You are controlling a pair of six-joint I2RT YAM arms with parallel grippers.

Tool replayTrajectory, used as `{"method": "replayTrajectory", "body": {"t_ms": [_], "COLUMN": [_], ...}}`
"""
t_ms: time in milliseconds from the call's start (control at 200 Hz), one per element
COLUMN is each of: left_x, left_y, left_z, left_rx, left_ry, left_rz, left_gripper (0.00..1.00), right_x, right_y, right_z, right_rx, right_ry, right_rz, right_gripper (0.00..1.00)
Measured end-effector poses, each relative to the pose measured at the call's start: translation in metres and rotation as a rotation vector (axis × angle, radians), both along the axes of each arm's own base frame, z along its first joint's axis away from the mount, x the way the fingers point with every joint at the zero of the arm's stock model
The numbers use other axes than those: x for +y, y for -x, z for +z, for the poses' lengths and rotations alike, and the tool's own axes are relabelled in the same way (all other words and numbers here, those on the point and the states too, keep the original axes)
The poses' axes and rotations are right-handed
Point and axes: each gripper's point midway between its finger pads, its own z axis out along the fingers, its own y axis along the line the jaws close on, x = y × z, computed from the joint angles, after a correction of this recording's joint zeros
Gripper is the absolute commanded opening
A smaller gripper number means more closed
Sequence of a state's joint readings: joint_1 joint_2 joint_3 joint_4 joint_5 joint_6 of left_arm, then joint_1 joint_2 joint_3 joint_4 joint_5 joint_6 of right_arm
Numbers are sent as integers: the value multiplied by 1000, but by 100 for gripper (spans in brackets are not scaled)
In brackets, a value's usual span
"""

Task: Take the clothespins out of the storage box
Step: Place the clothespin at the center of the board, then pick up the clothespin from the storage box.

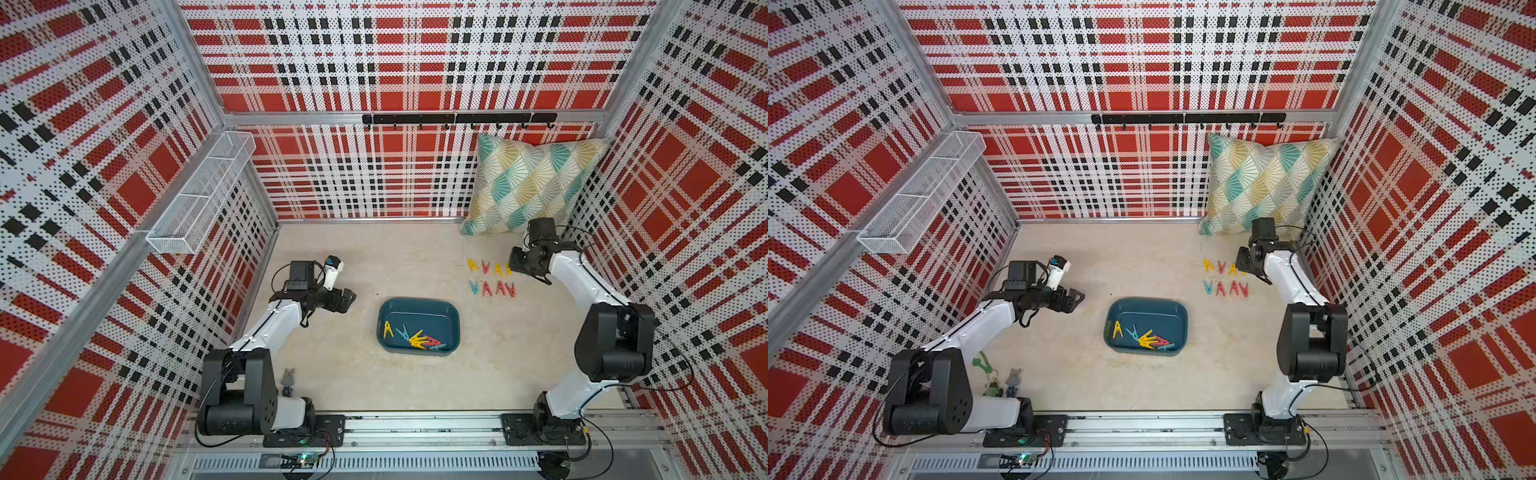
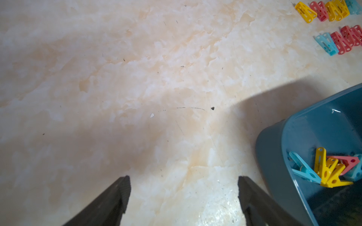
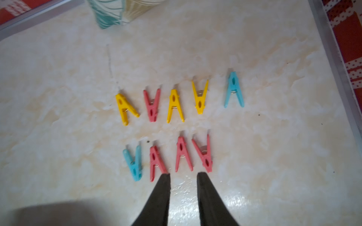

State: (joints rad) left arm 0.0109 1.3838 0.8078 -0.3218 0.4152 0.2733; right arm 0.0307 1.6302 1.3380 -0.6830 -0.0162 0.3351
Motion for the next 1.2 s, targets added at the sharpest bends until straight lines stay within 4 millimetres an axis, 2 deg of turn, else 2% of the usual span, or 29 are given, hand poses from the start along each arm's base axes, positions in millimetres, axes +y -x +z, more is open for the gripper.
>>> {"method": "replayTrajectory", "body": {"t_ms": [120,311,441,591,742,932,1052,1198], "left_x": [0,1,1,2,4,7,10,13], "left_y": [0,0,0,0,-1,-1,-2,-2], "left_z": [1,1,1,1,1,1,1,1], "left_rx": [-2,-3,-3,-3,-3,-3,-3,-3], "left_ry": [0,0,0,0,0,0,0,0], "left_rz": [0,2,2,6,11,19,28,35], "left_gripper": [91,92,91,91,91,91,91,91], "right_x": [47,135,190,240,284,318,332,339], "right_y": [20,56,83,117,148,174,181,173], "right_z": [19,38,40,37,11,-39,-64,-83], "right_rx": [-39,-82,-86,-78,-17,95,146,176], "right_ry": [-23,-48,-61,-66,-35,33,67,109], "right_rz": [119,355,511,663,791,875,889,861], "right_gripper": [34,34,34,34,35,41,43,43]}}
